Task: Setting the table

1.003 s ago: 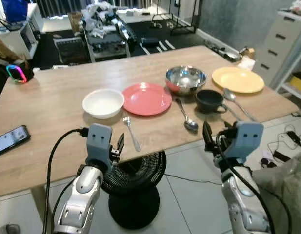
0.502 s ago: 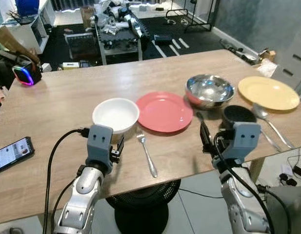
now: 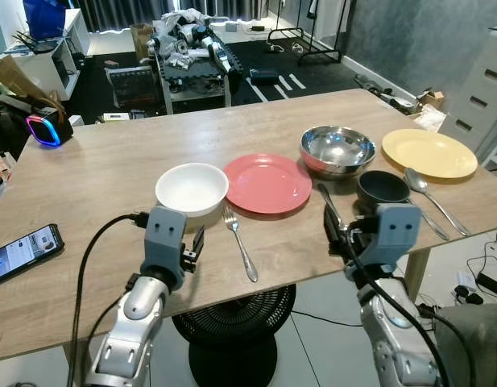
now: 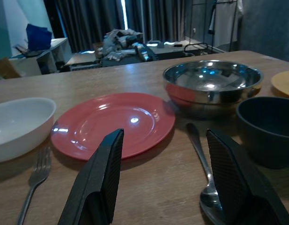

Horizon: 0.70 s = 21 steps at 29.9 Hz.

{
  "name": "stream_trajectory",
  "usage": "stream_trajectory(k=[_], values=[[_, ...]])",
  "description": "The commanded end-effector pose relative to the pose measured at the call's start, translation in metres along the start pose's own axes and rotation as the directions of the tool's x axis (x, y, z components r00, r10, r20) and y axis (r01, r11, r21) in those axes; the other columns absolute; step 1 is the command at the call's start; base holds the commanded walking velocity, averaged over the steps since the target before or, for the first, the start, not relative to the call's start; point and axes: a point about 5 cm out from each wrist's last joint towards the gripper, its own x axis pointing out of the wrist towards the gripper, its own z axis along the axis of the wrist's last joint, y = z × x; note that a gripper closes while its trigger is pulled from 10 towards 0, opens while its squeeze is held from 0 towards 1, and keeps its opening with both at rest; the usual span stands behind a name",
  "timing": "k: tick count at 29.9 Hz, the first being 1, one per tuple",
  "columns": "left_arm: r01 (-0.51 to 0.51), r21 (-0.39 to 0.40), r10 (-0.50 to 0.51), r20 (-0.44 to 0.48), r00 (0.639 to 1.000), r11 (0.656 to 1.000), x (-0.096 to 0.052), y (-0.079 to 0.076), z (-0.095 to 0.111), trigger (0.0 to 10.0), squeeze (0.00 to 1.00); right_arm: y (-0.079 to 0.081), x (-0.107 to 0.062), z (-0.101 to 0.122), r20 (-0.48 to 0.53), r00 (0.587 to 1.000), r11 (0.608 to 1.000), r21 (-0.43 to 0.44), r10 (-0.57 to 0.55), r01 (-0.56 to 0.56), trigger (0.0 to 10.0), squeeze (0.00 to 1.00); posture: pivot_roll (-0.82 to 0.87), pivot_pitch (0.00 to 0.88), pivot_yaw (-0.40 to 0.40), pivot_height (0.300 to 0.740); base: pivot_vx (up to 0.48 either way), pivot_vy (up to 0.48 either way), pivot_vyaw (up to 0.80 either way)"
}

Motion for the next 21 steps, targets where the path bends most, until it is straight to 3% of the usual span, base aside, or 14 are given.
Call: stream_trajectory(k=[1, 4, 6, 8, 9, 12, 14, 15, 17, 21], values=[[0.003, 0.039, -0.002, -0.011, 1.000, 0.999, 0.000, 0.007, 0.003, 10.0, 0.00, 0.005, -0.002, -0.001, -0.016, 0.999, 1.000, -0.006, 0.028, -0.028, 10.0, 0.00, -0.06, 0.000, 0.085, 0.740, 0.000, 0.000, 0.00], [0.010, 0.116, -0.009, -0.009, 1.000, 0.993, 0.000, 0.014, 0.006, 10.0, 0.00, 0.009, -0.002, 0.000, -0.016, 0.999, 0.999, -0.003, 0.044, -0.044, 10.0, 0.00, -0.05, 0.000, 0.084, 0.740, 0.000, 0.000, 0.00], [0.049, 0.225, -0.047, -0.012, 0.999, 0.973, 0.000, 0.034, 0.019, 10.0, 0.00, 0.015, 0.000, 0.001, -0.010, 0.998, 0.998, 0.013, 0.066, -0.066, 10.0, 0.00, -0.03, 0.005, 0.084, 0.740, 0.000, 0.000, 0.00], [0.075, 0.267, -0.074, -0.013, 0.997, 0.961, -0.001, 0.046, 0.028, 10.0, 0.00, 0.018, 0.002, 0.003, -0.005, 0.997, 0.997, 0.023, 0.076, -0.076, 10.0, 0.00, -0.03, 0.005, 0.084, 0.740, 0.000, 0.000, 0.00], [0.109, 0.339, -0.108, -0.022, 0.994, 0.935, 0.002, 0.060, 0.036, 10.0, 0.00, 0.022, 0.006, 0.005, 0.005, 0.996, 0.995, 0.034, 0.089, -0.090, 10.0, 0.00, 0.00, 0.017, 0.083, 0.740, 0.000, 0.000, 0.00], [0.131, 0.359, -0.128, -0.032, 0.991, 0.924, 0.003, 0.064, 0.039, 10.0, 0.00, 0.024, 0.009, 0.006, 0.010, 0.995, 0.995, 0.038, 0.097, -0.098, 10.0, 0.00, 0.00, 0.020, 0.085, 0.740, 0.000, 0.000, 0.00], [0.191, 0.414, -0.178, -0.071, 0.981, 0.890, 0.006, 0.071, 0.041, 10.0, 0.00, 0.030, 0.015, 0.008, 0.019, 0.993, 0.992, 0.047, 0.117, -0.118, 10.0, 0.00, 0.01, 0.028, 0.090, 0.740, 0.000, 0.000, 0.00], [0.191, 0.414, -0.178, -0.071, 0.981, 0.890, 0.006, 0.071, 0.041, 10.0, 0.00, 0.030, 0.015, 0.008, 0.019, 0.993, 0.992, 0.047, 0.117, -0.118, 10.0, 0.00, 0.01, 0.028, 0.090, 0.740, 0.000, 0.000, 0.00], [0.267, 0.460, -0.230, -0.136, 0.964, 0.847, 0.011, 0.077, 0.036, 10.0, 0.00, 0.042, 0.024, 0.015, 0.046, 0.988, 0.986, 0.066, 0.151, -0.153, 10.0, 0.00, 0.01, 0.053, 0.095, 0.740, 0.000, 0.000, 0.00], [0.330, 0.485, -0.272, -0.187, 0.944, 0.810, 0.015, 0.080, 0.034, 10.0, 0.00, 0.047, 0.028, 0.021, 0.063, 0.984, 0.983, 0.072, 0.165, -0.170, 10.0, 0.00, 0.01, 0.071, 0.097, 0.740, 0.000, 0.000, 0.00]])
